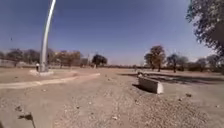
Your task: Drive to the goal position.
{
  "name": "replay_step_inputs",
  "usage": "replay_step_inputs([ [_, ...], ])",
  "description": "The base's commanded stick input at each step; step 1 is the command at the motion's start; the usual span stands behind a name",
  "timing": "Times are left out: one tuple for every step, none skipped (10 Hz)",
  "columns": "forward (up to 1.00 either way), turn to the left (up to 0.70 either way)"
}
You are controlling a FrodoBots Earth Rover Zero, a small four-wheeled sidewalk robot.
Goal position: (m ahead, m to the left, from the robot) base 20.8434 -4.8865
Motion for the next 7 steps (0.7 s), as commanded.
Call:
replay_step_inputs([
  [0.5,0.0],
  [0.5,0.0],
  [0.5,0.0],
  [0.5,0.0],
  [0.5,0.0],
  [0.5,0.0],
  [0.5,0.0],
])
